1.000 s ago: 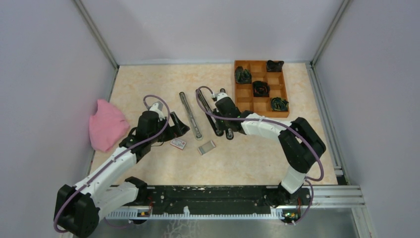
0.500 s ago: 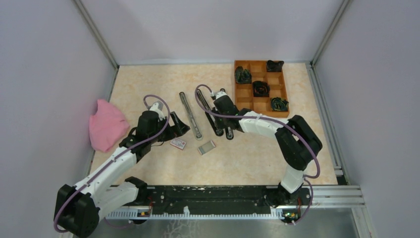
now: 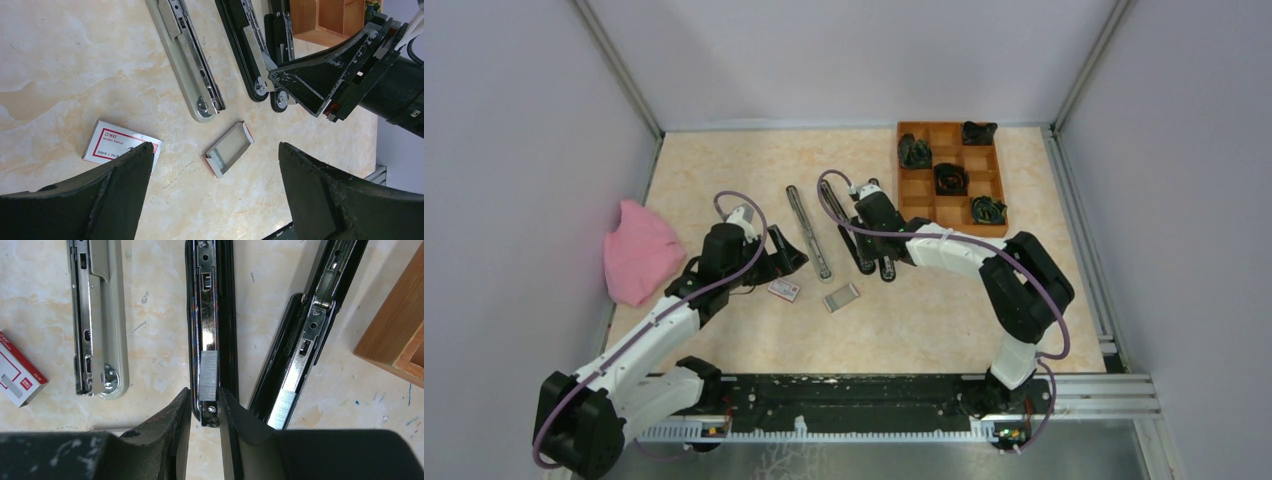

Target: Load the staples into the stapler

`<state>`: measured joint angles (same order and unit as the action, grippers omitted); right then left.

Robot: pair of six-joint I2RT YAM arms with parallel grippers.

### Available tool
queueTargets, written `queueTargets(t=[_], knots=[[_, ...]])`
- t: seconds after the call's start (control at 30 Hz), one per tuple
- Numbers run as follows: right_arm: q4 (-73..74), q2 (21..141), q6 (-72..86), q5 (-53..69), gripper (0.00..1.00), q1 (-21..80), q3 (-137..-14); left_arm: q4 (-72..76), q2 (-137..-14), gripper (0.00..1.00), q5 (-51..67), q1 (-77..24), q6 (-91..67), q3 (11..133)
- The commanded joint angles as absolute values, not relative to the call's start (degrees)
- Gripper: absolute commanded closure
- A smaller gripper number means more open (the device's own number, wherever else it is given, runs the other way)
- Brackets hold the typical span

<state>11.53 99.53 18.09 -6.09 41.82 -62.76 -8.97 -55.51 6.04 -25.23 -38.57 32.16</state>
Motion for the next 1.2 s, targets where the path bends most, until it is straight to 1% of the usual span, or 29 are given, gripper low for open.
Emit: queueTargets(t=[0.0, 0.17, 0.43, 0.6, 0.87, 1.17], knots=[[12.39, 98.84, 17.97, -5.86, 0.72, 41.47, -65.49, -7.53, -55.63, 0.01, 7.00, -24.81, -38.97, 31.73], [12.82, 97.74, 17.72, -5.59, 0.69, 41.47, -65.51, -7.55, -55.60, 0.01, 7.28, -24.84, -38.94, 31.82], [14.56, 95.90, 16.46, -6.27, 0.68, 41.48, -66.19, -7.49, -56.10, 0.01, 8.88, -24.86, -38.87, 31.81], [13.94, 90.94, 14.52, -4.90, 0.66, 43.55, -64.26, -7.35, -57.17, 0.01, 12.96, -24.81, -37.95, 31.82], [12.83, 87.73, 16.32, -5.42, 0.65, 49.92, -60.93, -7.65, -60.25, 0.05, 19.21, -24.80, -39.78, 30.52], [8.93, 89.52, 21.36, -3.69, 0.66, 54.47, -56.83, -5.52, -60.70, 0.11, 21.63, -24.93, -41.64, 26.84]])
